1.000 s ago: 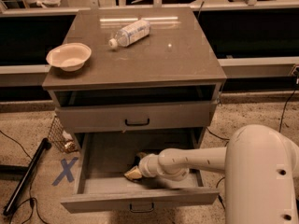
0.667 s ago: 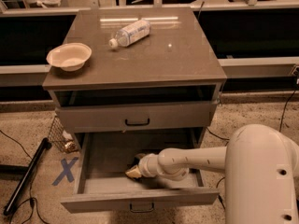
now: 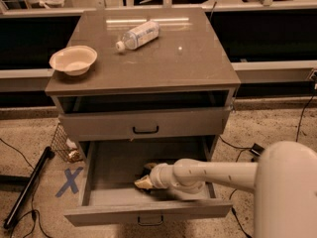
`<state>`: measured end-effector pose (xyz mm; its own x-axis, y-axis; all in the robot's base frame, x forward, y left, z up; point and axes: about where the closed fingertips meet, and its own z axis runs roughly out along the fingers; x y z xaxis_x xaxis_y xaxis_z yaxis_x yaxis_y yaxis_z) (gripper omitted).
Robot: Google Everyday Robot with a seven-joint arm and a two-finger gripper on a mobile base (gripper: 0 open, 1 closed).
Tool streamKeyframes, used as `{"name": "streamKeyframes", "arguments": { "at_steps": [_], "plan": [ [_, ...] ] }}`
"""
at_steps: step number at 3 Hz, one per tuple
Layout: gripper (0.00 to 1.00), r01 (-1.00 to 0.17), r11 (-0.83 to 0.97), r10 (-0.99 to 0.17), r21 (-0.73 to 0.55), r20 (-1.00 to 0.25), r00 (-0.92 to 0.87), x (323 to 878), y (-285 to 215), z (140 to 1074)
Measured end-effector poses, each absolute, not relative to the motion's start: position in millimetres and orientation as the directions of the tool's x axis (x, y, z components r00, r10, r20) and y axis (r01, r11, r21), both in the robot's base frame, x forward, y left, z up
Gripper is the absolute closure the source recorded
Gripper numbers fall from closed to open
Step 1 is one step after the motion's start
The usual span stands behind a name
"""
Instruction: Pick rxbar blueberry from middle drawer and place on counter
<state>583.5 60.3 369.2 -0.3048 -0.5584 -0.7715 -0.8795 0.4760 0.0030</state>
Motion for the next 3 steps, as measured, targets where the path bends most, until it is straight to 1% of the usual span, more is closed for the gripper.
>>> {"name": "streamKeyframes", "arguments": {
  "at_steps": [1,2,3],
  "plan": [
    [1.0,-0.905,0.426,-0.43,0.021,-0.875,-0.223,575.8,61.5,413.5],
    [1.0,-0.901,0.433,-0.323,0.026,-0.929,-0.182,563.1,25.6,476.0],
    [1.0,-0.905,0.425,-0.349,0.003,-0.922,-0.167,559.1,9.2,515.6]
  ]
}}
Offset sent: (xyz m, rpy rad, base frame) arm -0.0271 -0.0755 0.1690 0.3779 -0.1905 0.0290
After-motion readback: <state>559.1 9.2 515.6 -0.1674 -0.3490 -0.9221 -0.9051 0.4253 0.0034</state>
